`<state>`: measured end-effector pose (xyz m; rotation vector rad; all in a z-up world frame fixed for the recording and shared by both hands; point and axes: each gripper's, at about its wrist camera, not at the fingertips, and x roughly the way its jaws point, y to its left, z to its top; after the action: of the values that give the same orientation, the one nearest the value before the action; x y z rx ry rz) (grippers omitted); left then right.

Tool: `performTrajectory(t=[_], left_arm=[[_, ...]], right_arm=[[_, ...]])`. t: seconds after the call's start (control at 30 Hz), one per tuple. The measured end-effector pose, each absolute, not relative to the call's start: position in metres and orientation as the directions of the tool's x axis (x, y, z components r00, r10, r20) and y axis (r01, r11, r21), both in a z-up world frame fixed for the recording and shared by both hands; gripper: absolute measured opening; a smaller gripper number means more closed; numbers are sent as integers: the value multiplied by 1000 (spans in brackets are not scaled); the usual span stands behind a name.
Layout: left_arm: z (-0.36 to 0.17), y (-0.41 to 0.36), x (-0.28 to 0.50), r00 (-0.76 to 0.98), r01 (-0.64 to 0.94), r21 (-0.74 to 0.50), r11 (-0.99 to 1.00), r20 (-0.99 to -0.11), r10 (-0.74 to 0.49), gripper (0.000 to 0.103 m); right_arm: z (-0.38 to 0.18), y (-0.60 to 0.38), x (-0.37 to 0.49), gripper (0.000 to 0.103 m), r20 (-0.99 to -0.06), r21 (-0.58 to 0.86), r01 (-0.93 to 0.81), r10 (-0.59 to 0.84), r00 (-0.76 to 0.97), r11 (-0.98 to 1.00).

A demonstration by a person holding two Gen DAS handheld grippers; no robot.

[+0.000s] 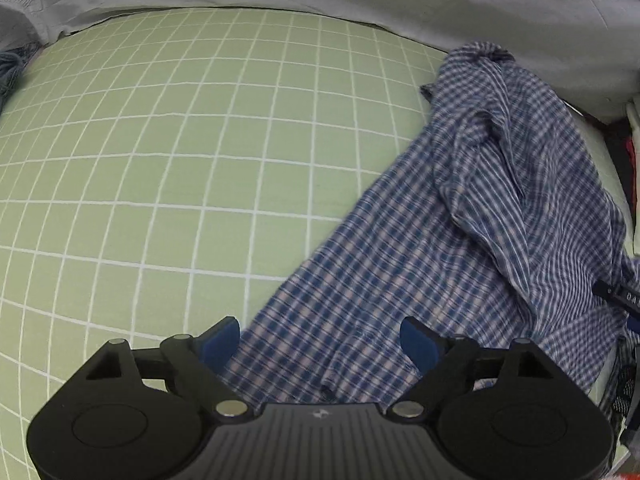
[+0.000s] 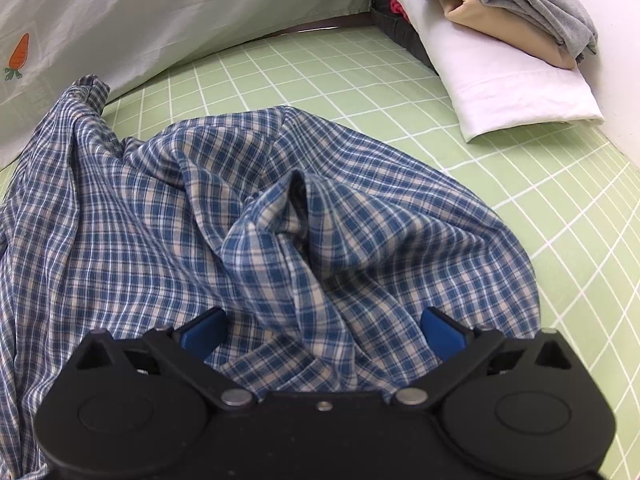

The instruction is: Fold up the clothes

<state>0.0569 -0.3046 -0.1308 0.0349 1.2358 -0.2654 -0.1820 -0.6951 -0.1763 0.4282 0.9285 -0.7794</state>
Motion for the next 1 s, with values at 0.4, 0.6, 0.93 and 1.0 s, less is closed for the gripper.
performTrajectory(t=[0.4,0.6,0.93,1.0], left_arm=[[-160,-316,47,136,232,-91,969,-983,-125,101],[-164,-312,50,141,233,-54,971,-986,-89,103],[-167,-323,56,144,325,40,945,-990,-8,96],[-160,-328,49,186,381,35,924,-982,-40,79]], right_arm=[[-176,-695,-182,103,-842,5,735,-394,369,678],[-176,-693,-182,103,-837,5,737,-400,373,676],[-177,-689,-182,103,-825,4,744,-418,379,668],[-178,-689,-183,103,-823,4,744,-420,382,668]])
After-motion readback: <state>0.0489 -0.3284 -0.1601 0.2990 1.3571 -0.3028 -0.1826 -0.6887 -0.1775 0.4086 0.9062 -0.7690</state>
